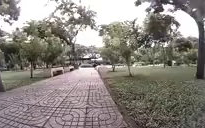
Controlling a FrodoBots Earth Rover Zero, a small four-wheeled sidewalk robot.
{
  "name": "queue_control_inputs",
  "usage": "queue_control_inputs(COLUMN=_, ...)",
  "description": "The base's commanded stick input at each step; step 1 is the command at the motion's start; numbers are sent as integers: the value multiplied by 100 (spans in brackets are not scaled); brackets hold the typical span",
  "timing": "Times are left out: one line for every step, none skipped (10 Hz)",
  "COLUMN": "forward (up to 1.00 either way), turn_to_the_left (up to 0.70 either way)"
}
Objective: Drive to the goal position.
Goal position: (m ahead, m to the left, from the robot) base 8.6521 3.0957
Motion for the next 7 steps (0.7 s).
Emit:
queue_control_inputs(forward=0, turn_to_the_left=0)
queue_control_inputs(forward=0, turn_to_the_left=0)
queue_control_inputs(forward=34, turn_to_the_left=0)
queue_control_inputs(forward=68, turn_to_the_left=0)
queue_control_inputs(forward=0, turn_to_the_left=0)
queue_control_inputs(forward=13, turn_to_the_left=0)
queue_control_inputs(forward=52, turn_to_the_left=0)
